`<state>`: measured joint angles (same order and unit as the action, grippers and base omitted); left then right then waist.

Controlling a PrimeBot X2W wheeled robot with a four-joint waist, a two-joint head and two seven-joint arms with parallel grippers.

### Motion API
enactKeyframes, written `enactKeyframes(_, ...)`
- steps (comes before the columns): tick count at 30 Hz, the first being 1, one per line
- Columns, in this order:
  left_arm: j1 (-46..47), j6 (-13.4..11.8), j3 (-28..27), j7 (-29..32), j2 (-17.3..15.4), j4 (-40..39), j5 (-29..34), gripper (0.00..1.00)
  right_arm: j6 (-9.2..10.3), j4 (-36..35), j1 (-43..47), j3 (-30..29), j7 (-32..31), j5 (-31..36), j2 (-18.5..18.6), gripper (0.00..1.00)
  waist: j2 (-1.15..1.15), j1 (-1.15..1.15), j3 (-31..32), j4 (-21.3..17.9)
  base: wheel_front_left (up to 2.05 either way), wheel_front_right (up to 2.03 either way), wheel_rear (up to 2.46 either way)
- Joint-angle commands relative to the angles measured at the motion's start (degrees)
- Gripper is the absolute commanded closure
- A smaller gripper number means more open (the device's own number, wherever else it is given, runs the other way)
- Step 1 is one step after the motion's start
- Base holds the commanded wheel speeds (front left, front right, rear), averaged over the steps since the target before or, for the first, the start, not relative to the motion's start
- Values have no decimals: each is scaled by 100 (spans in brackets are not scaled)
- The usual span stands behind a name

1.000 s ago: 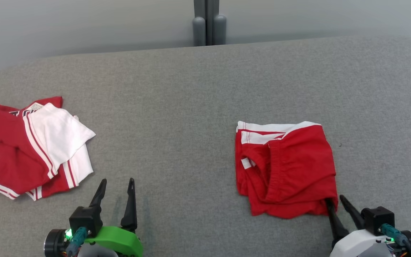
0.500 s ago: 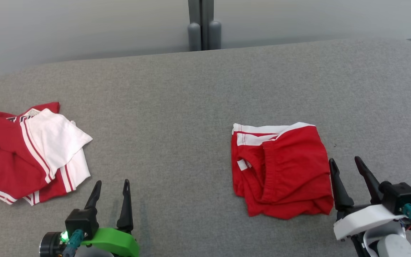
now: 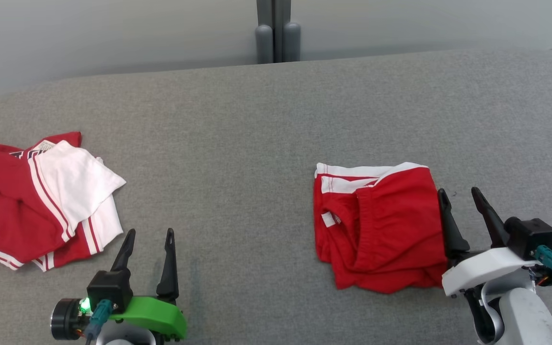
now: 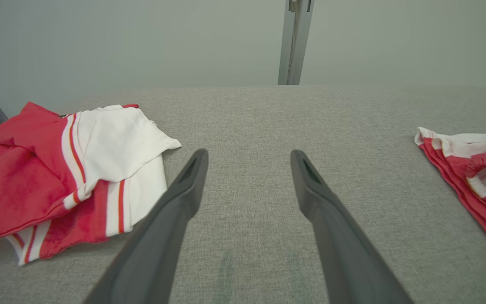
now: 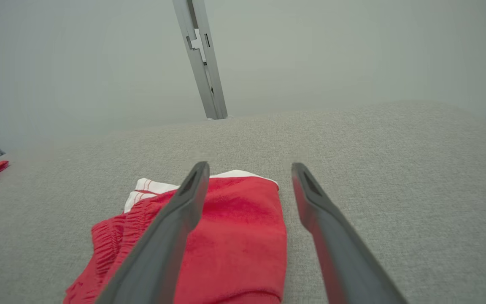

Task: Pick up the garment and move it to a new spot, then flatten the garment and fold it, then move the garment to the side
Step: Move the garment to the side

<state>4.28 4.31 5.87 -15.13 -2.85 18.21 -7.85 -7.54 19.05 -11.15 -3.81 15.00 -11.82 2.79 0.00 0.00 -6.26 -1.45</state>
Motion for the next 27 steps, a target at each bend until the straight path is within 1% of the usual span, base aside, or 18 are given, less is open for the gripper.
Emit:
enactKeyframes(1,105,23,10,-1,-17,-23,34,0,11,158,-53,-35,25,71,25,0,0,0,-49,15,0,0,0)
enactKeyframes(7,177,78,70,-2,-17,-67,34,0,11,908,-448,-111,25,292,26,0,0,0,-278,61,0,0,0)
enactKeyframes(11,273,121,157,-1,-17,-78,25,0,11,1580,-740,-100,21,404,24,0,0,0,-445,120,0,0,0)
enactKeyframes(14,332,145,231,-2,-17,-59,14,0,11,2203,-1018,-75,18,211,29,0,0,0,-550,170,0,0,0)
enactKeyframes(15,353,153,246,-1,-17,-53,14,0,11,2378,-1067,-41,18,243,25,0,0,0,-572,177,0,0,0)
enactKeyframes(16,375,163,267,-2,-17,-45,24,0,11,2545,-1136,-23,14,254,23,45,0,0,-600,178,0,0,0)
enactKeyframes(17,389,169,282,-1,-17,-43,32,0,11,2655,-1185,-12,11,219,23,59,0,0,-617,174,0,0,0)
enactKeyframes(18,399,175,305,-2,-17,-50,48,0,11,2758,-1229,9,6,195,20,100,0,0,-638,154,0,0,0)
enactKeyframes(20,401,198,328,-1,-18,-70,77,0,11,2795,-1282,-13,6,256,20,100,0,0,-658,75,0,0,0)
enactKeyframes(23,409,218,361,-2,-17,-120,104,0,12,2636,-1340,-72,11,297,37,100,0,0,-655,-127,0,0,0)
enactKeyframes(27,417,259,476,-2,-17,-200,156,0,12,2378,-1306,-60,14,367,29,100,0,0,-626,-556,0,0,0)
